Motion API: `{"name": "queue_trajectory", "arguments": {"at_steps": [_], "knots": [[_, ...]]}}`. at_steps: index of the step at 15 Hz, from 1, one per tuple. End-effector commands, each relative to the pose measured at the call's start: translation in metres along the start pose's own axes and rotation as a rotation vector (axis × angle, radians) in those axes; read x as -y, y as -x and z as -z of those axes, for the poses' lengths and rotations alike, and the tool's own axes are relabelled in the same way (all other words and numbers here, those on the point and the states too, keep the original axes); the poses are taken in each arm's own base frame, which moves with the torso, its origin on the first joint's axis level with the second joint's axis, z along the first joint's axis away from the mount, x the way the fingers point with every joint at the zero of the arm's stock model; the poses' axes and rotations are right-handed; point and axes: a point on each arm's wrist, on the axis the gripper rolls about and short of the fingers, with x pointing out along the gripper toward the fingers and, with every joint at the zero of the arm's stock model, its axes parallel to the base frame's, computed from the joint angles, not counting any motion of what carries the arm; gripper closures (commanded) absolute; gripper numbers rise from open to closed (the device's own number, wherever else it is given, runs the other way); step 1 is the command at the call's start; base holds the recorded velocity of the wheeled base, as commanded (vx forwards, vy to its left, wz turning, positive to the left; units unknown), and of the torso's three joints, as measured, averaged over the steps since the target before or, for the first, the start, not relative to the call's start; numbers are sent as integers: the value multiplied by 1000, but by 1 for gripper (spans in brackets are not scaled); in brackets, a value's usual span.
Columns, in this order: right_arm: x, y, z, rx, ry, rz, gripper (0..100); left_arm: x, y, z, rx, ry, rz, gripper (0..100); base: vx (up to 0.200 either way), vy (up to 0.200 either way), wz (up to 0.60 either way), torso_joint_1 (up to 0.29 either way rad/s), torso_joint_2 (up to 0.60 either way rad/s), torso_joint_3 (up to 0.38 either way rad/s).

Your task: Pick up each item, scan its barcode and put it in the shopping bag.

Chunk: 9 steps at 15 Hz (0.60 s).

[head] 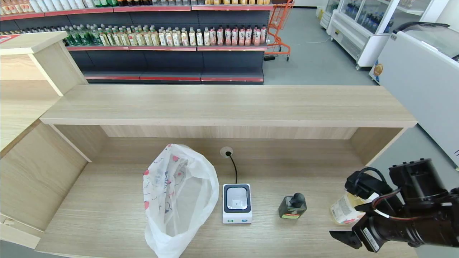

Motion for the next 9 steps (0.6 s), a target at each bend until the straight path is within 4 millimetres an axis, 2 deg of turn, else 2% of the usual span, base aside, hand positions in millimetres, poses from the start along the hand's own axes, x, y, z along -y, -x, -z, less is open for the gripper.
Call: {"name": "queue_trajectory", "arguments": {"at_steps": [1, 5, 9], "knots": [[-3, -26, 1, -48, 81, -33, 0, 0, 0, 0, 1, 0, 0, 0, 0, 0, 0, 0, 0, 0], [-2, -53, -1, -25, 182, -29, 0, 0, 0, 0, 1, 0, 0, 0, 0, 0, 0, 0, 0, 0], [-6, -83, -5, 18, 203, -43, 0, 0, 0, 0, 1, 0, 0, 0, 0, 0, 0, 0, 0, 0]]}}
